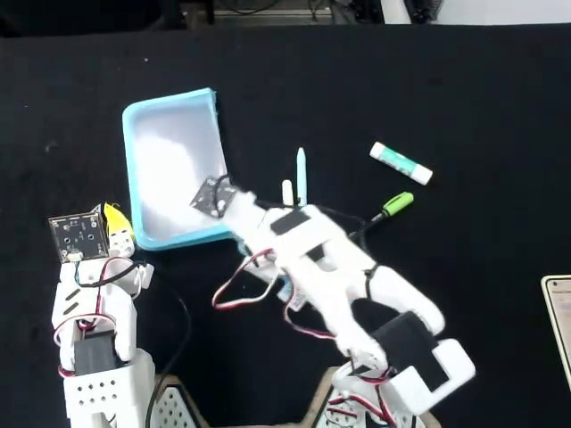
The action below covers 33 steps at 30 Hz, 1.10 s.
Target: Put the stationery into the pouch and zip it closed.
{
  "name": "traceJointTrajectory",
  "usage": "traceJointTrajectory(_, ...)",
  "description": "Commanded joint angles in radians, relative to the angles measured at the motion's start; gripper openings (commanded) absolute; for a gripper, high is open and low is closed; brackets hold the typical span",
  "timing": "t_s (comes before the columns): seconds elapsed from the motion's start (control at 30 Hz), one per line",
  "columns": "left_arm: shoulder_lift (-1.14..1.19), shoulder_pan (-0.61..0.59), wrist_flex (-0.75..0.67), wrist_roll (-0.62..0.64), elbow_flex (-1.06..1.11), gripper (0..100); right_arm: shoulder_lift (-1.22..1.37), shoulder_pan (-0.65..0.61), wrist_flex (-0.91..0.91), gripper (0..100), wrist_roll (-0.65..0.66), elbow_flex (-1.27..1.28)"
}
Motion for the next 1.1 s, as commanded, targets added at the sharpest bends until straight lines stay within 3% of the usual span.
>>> traceJointTrajectory(0.0, -0.005, -0.005, -0.006, 0.009, 0.025, 3, -0.045, 0.032, 0.052, 1.1, 0.0, -0.054)
traceJointTrajectory(0.17, -0.005, -0.005, -0.006, 0.009, 0.025, 3, -0.044, 0.009, 0.061, 2.8, -0.008, -0.05)
traceJointTrajectory(0.33, -0.005, -0.005, -0.006, 0.009, 0.025, 3, -0.071, -0.003, 0.123, 15.8, -0.028, -0.064)
traceJointTrajectory(0.43, -0.005, -0.005, -0.006, 0.011, 0.025, 3, -0.127, -0.029, 0.13, 13.9, -0.025, -0.058)
traceJointTrajectory(0.57, -0.006, -0.004, -0.006, 0.012, 0.025, 3, -0.185, -0.107, 0.038, 12.7, -0.023, 0.021)
traceJointTrajectory(0.77, -0.006, -0.004, -0.006, 0.012, 0.025, 3, -0.194, -0.121, -0.172, 12.8, -0.02, 0.145)
traceJointTrajectory(1.07, -0.006, -0.004, -0.006, 0.012, 0.025, 3, -0.191, -0.071, -0.181, 18.0, 0.032, 0.154)
